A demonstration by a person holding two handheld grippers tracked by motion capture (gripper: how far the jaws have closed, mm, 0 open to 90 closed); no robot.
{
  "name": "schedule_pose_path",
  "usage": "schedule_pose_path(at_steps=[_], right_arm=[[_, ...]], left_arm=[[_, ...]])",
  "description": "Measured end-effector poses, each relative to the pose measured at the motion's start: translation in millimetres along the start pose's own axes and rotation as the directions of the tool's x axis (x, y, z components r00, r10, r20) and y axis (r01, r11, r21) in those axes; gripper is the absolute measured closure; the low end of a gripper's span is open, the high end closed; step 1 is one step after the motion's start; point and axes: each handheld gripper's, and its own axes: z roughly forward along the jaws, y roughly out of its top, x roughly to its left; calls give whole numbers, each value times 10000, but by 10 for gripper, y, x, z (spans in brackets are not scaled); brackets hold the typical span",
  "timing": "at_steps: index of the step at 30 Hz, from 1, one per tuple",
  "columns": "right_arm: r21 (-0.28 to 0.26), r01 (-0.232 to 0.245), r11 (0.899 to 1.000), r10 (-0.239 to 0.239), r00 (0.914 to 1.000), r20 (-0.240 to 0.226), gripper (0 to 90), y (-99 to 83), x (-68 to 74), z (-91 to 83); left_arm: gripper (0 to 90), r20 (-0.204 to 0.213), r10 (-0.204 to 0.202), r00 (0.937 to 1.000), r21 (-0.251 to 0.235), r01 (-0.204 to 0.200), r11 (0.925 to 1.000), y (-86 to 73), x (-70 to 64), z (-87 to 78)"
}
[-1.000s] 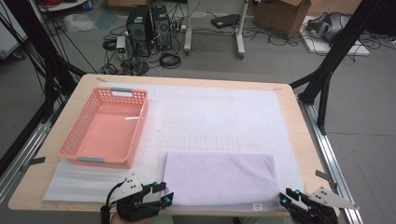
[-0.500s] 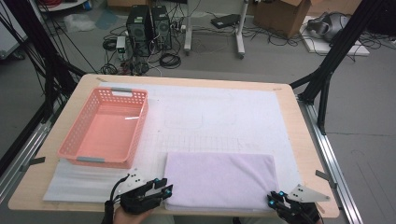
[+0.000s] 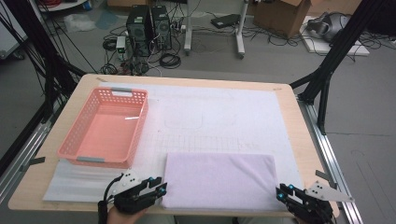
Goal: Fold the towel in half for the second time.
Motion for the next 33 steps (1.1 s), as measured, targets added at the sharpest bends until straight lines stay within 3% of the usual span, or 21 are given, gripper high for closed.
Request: schedule_pose_path(at_steps=[3, 7, 11, 14, 15, 16, 18, 20, 21, 26, 28, 32, 33], right_arm=[[-90, 33, 10000, -32, 10000, 89, 771, 101, -81, 141], [273, 132, 9995, -136, 9998, 164, 796, 214, -190, 393], [687, 365, 9970, -379, 9991, 192, 812, 347, -260, 695], [829, 250, 9962, -263, 9995, 151, 812, 435, -330, 889], [935, 210, 9954, -237, 9993, 277, 815, 443, -360, 940], [1283, 40, 9917, -130, 9975, 696, 841, 438, -414, 1015], [1158, -367, 9926, 261, 9954, 920, 881, 422, -509, 1045], [1128, -520, 9923, 335, 9865, 1601, 889, 435, -568, 1039], [1120, -614, 9918, 433, 9866, 1575, 886, 438, -582, 1037], [442, -686, 9967, 635, 9920, 1093, 696, 459, -601, 895], [301, -966, 9949, 932, 9906, 1003, 599, 461, -658, 859], [644, -1103, 9918, 1045, 9907, 875, 471, 449, -739, 944], [818, -1110, 9904, 1048, 9915, 770, 459, 445, -752, 977]], left_arm=[[615, 113, -29, 9999, -182, 32, 9998, 99, 114, 139], [596, 33, 20, 10000, -176, -19, 9998, 172, 227, 298], [581, -120, -55, 9999, -109, 54, 9999, 198, 299, 388], [554, -164, -220, 9996, -65, 218, 9997, 208, 329, 427], [545, -185, -205, 9996, -46, 204, 9998, 213, 348, 439], [537, -209, -272, 9994, -35, 271, 9996, 219, 359, 455], [524, -247, -257, 9994, 9, 257, 9997, 239, 386, 497], [514, -279, -281, 9992, 68, 283, 9996, 257, 413, 536], [507, -326, -349, 9989, 116, 353, 9993, 267, 429, 554], [478, -673, -479, 9966, 347, 503, 9981, 316, 505, 658], [466, -684, -537, 9962, 525, 573, 9970, 333, 525, 708], [440, -656, -692, 9954, 1047, 759, 9916, 333, 553, 793], [440, -654, -811, 9946, 1324, 892, 9872, 336, 564, 824]])
